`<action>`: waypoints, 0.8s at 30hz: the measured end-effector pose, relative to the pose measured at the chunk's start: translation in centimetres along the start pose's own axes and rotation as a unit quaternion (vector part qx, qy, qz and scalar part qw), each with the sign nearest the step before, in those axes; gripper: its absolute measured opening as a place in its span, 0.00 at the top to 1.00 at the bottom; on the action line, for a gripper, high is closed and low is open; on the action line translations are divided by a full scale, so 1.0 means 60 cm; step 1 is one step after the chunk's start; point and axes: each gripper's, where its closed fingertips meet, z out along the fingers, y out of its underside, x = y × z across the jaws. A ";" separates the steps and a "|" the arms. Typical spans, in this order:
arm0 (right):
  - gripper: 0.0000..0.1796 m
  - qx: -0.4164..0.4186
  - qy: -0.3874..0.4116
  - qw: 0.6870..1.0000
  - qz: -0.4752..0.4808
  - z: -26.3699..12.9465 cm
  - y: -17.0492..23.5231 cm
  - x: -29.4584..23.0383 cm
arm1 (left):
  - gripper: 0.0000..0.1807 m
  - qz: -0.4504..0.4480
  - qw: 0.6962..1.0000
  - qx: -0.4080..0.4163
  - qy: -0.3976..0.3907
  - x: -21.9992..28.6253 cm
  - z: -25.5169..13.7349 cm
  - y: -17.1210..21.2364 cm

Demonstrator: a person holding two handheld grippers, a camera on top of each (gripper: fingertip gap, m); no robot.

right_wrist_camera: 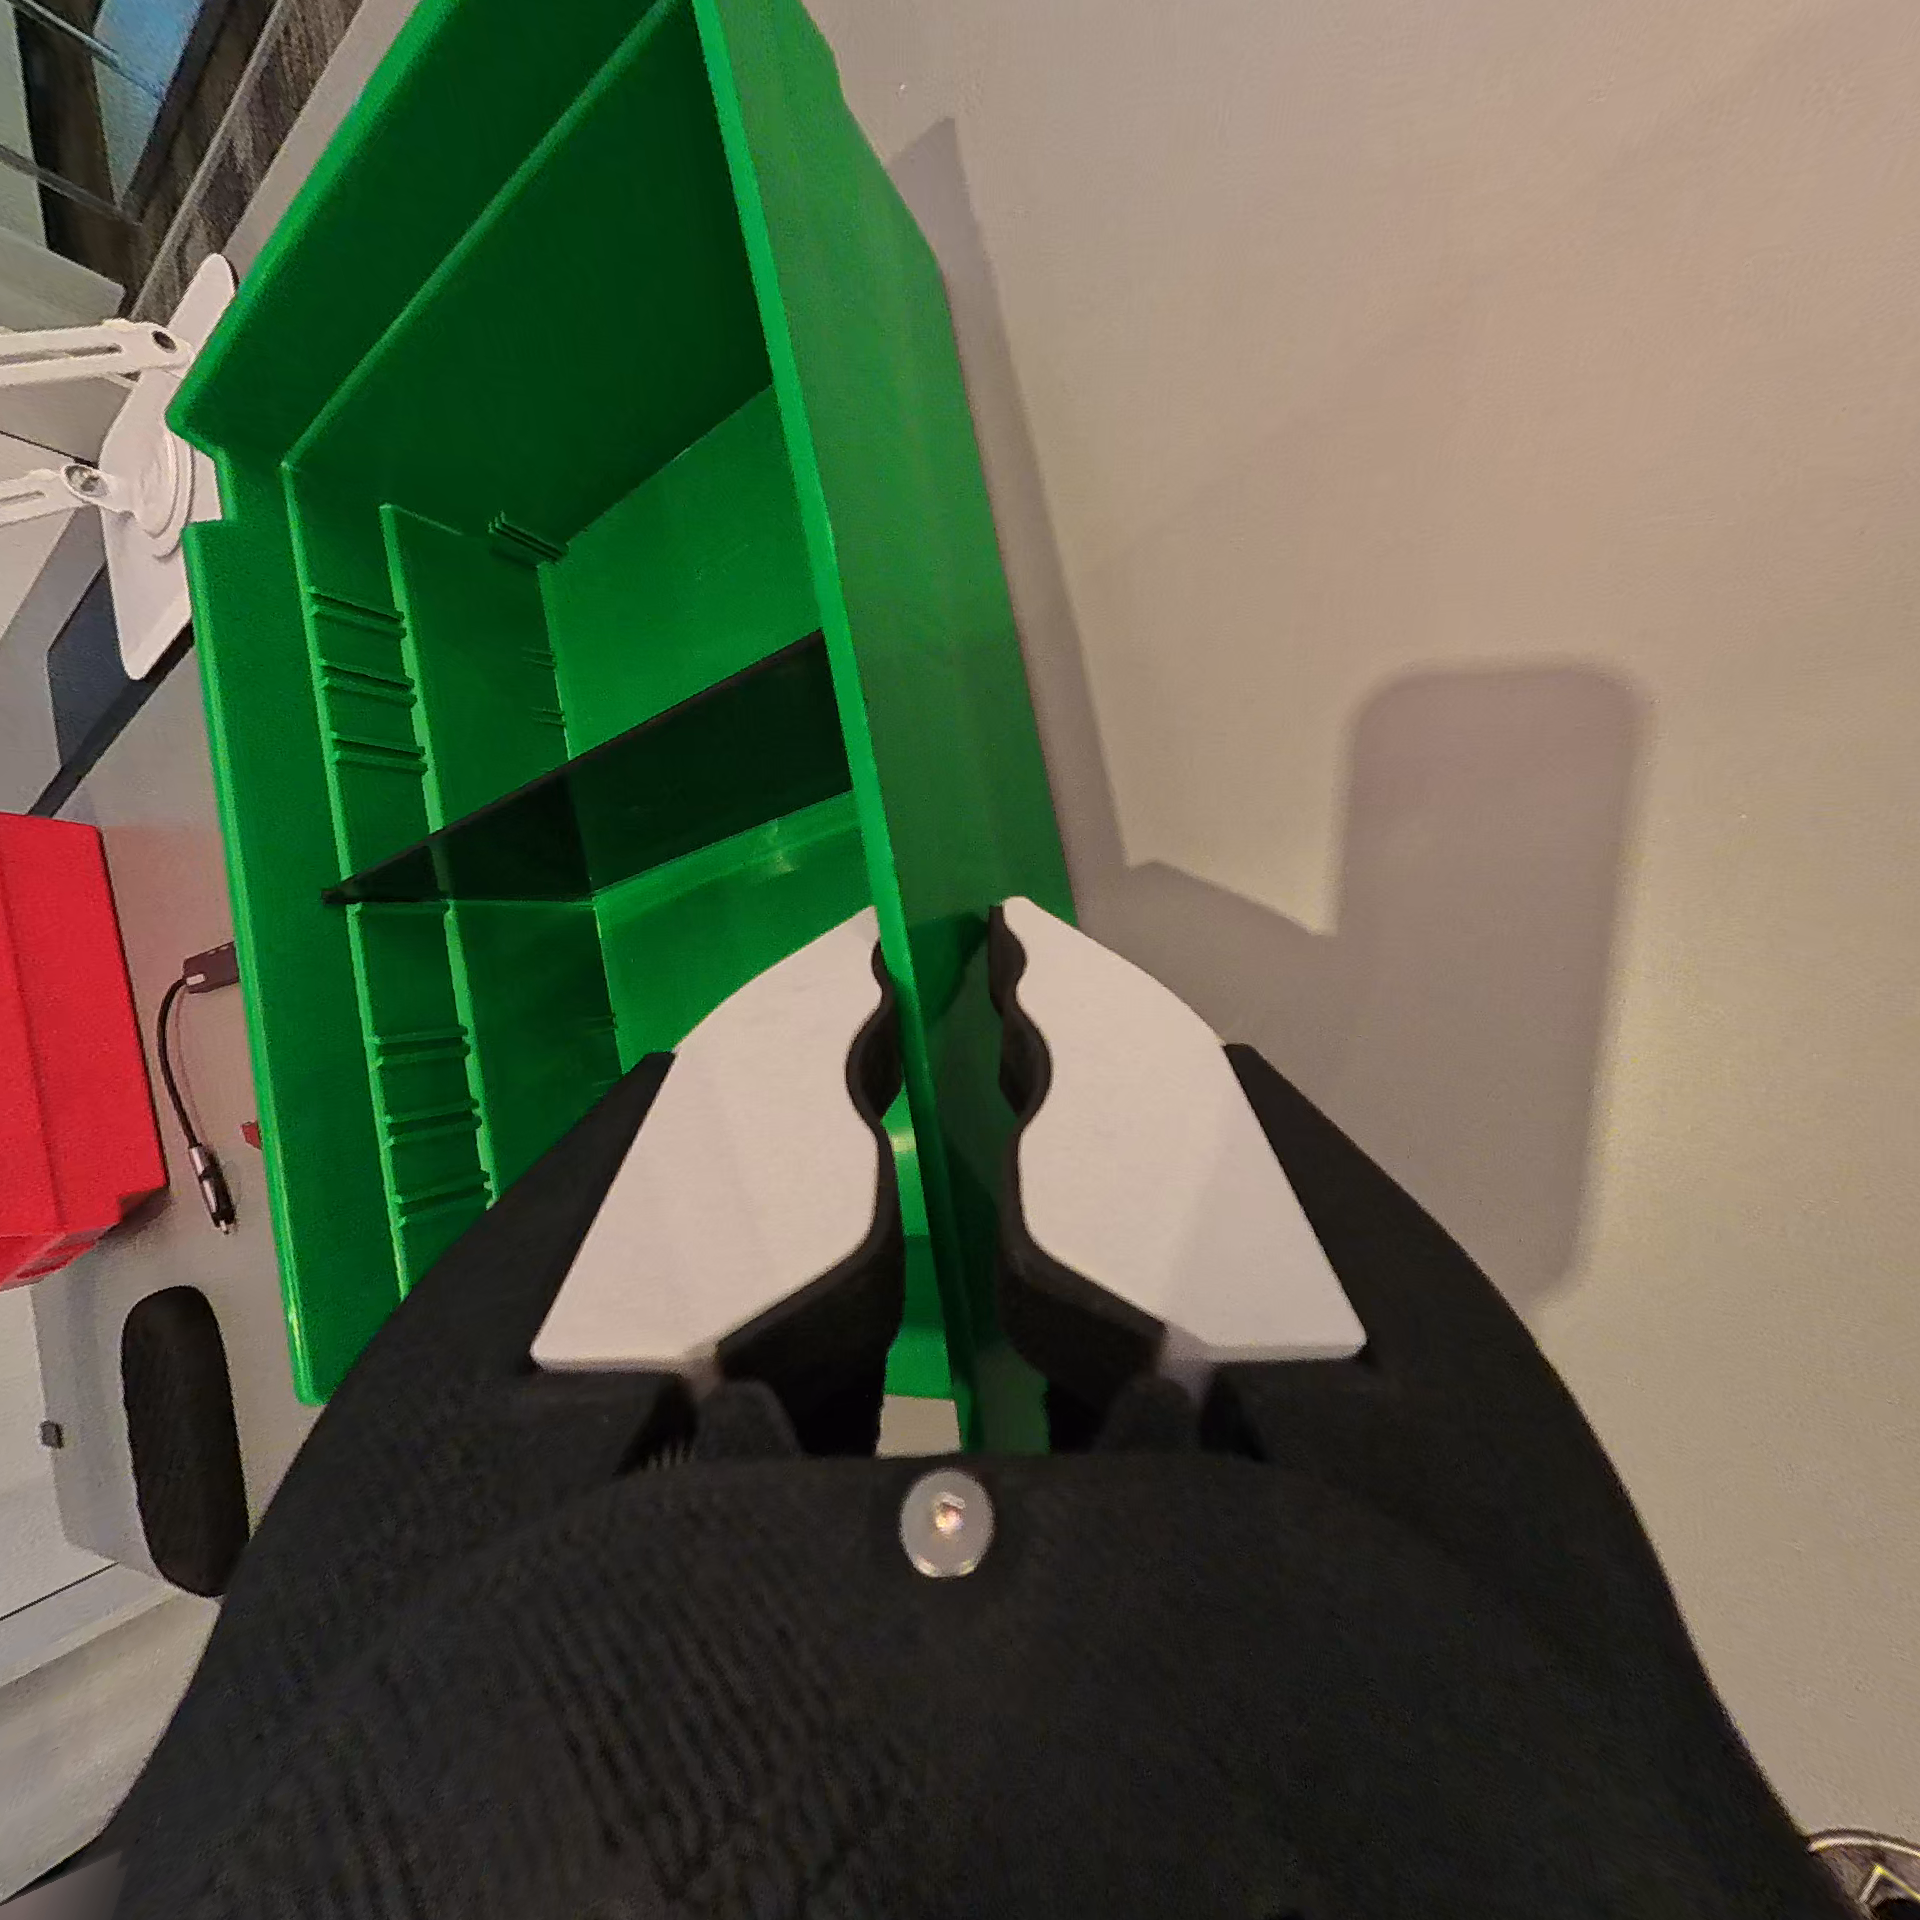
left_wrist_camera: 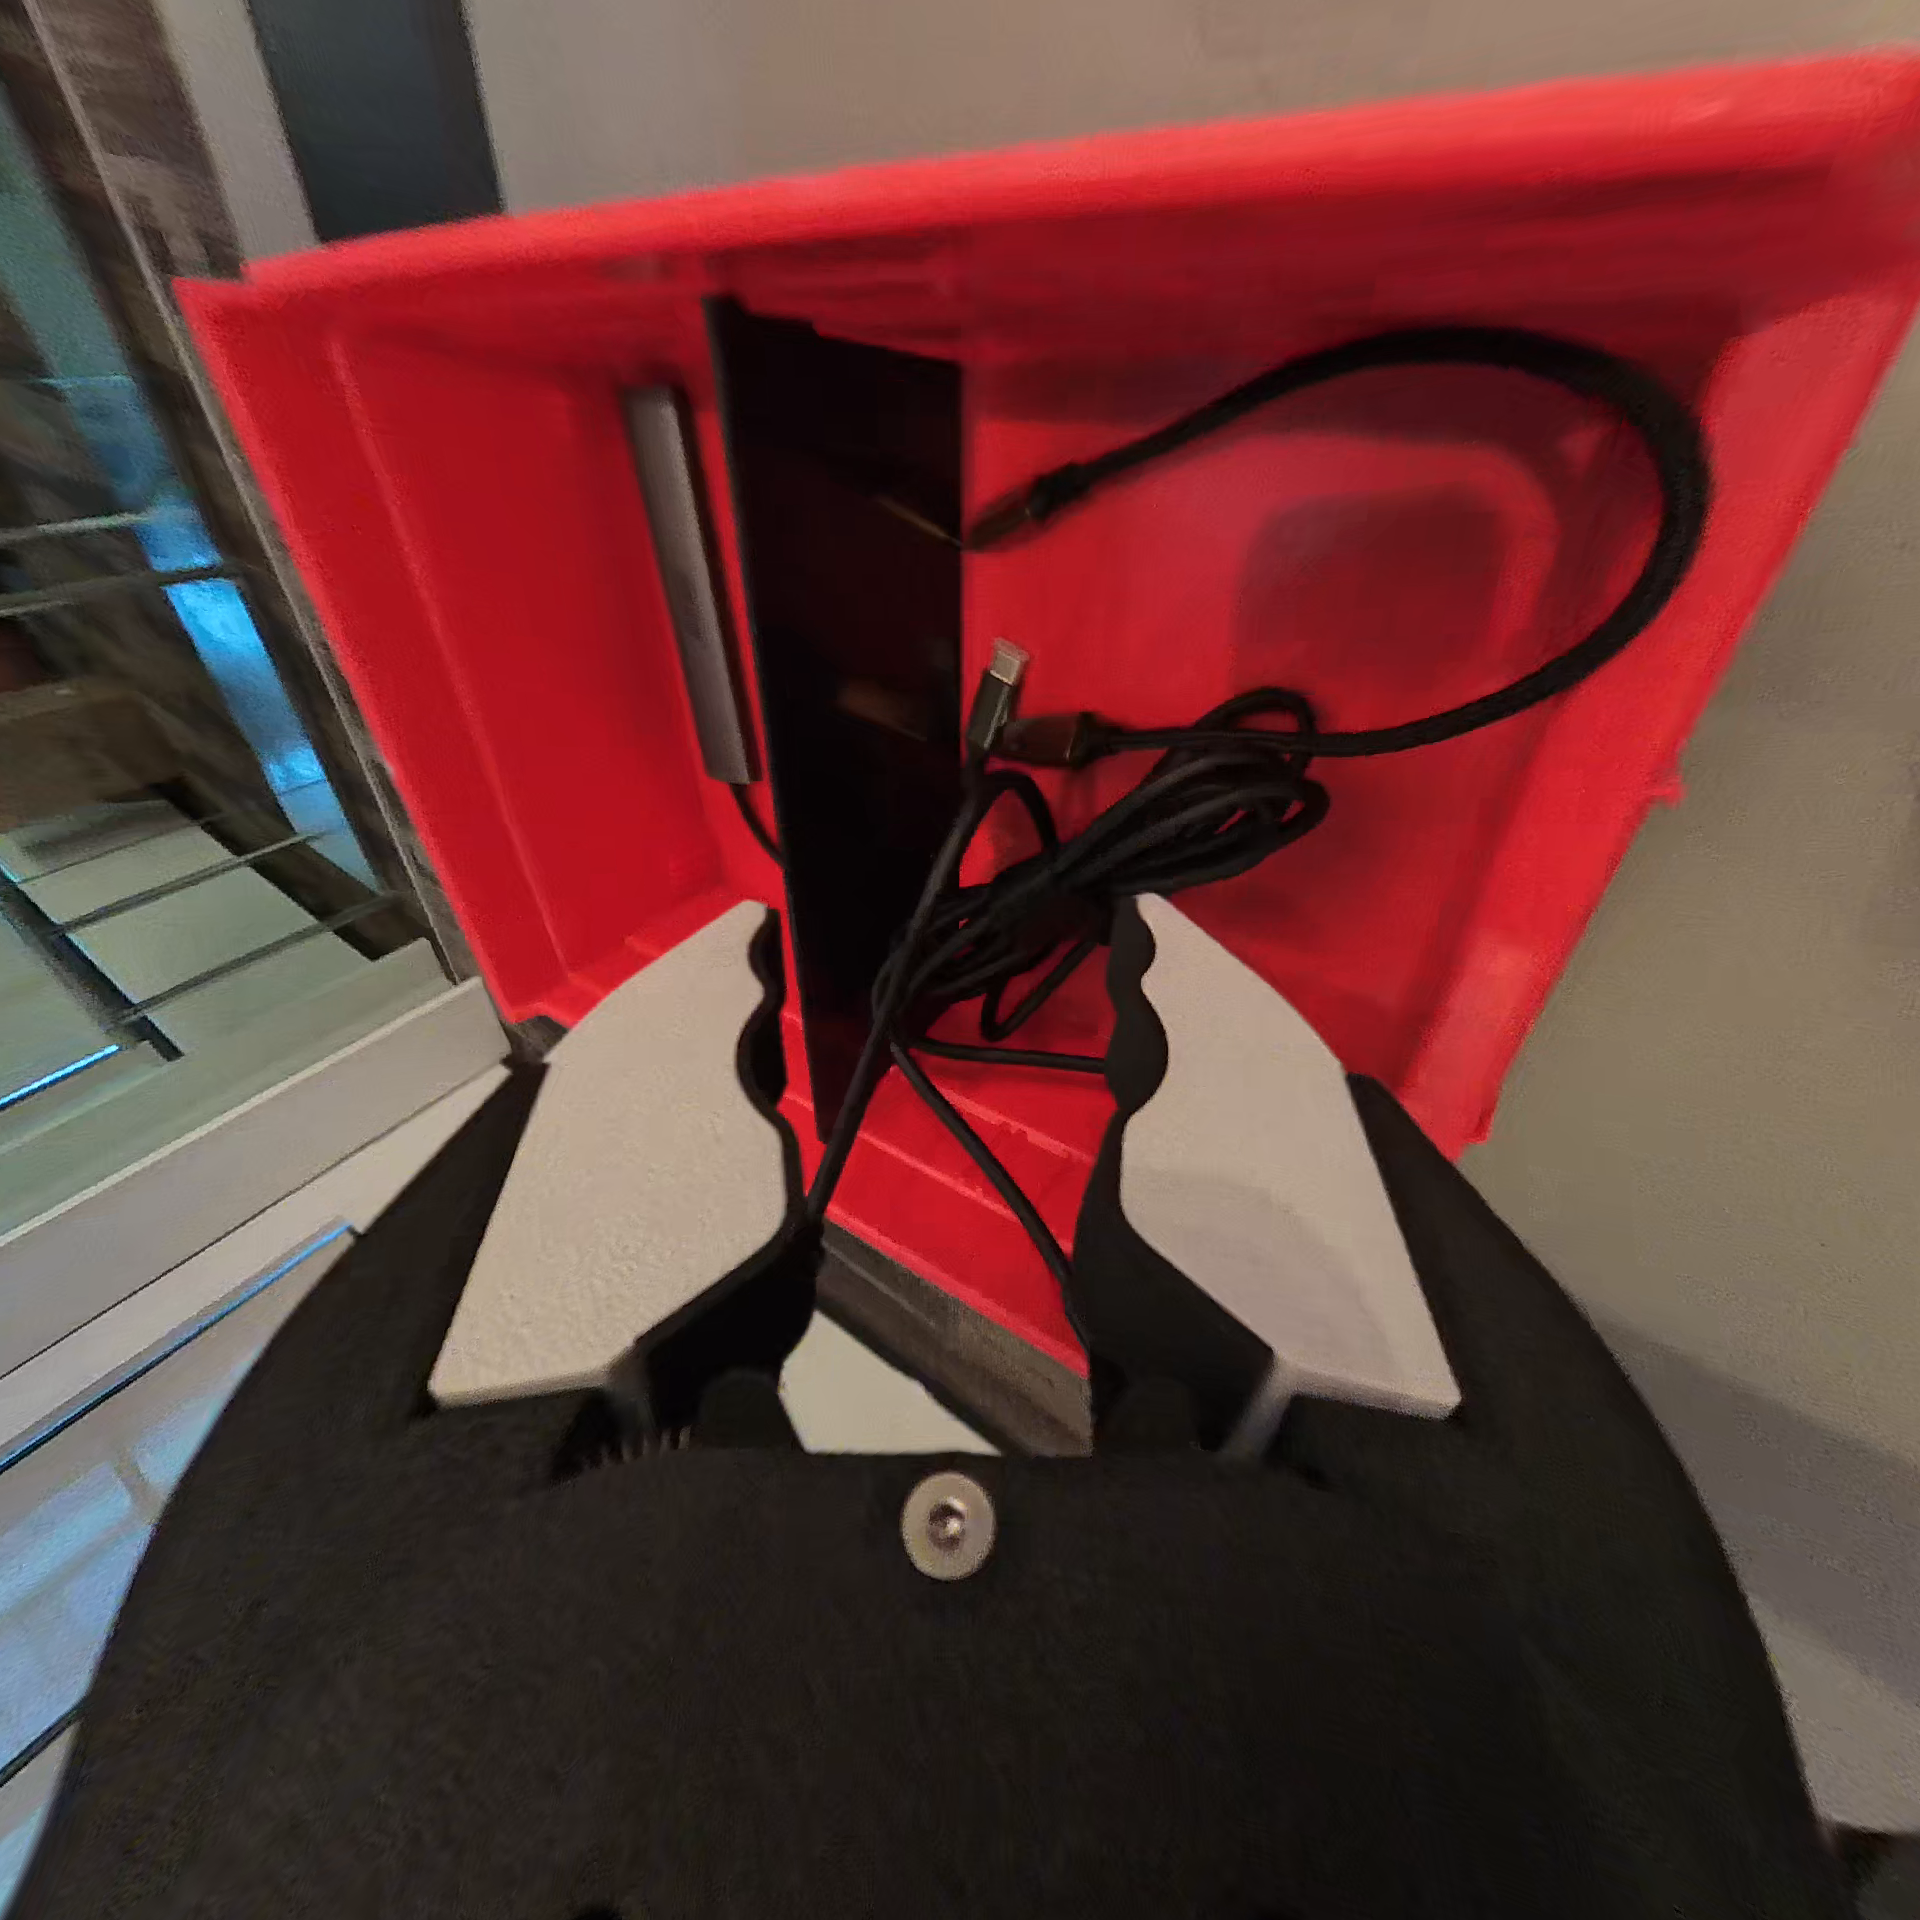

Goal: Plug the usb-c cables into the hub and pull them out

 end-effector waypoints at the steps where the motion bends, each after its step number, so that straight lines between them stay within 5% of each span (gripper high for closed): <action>1: 0.91 0.000 0.000 1.000 0.000 0.000 0.001 0.000 | 0.71 0.004 1.000 -0.014 0.010 0.001 0.014 0.005; 6: 0.91 -0.006 0.006 1.000 -0.007 -0.001 0.004 -0.001 | 0.97 0.011 0.998 -0.035 0.043 0.001 0.040 0.010; 12: 0.92 -0.014 0.014 1.000 -0.016 0.000 0.004 0.000 | 0.98 -0.019 0.998 -0.053 0.028 -0.026 0.007 0.032; 24: 0.92 -0.012 0.008 1.000 -0.014 0.000 0.004 -0.001 | 0.98 -0.120 0.989 0.052 -0.072 -0.139 -0.142 0.029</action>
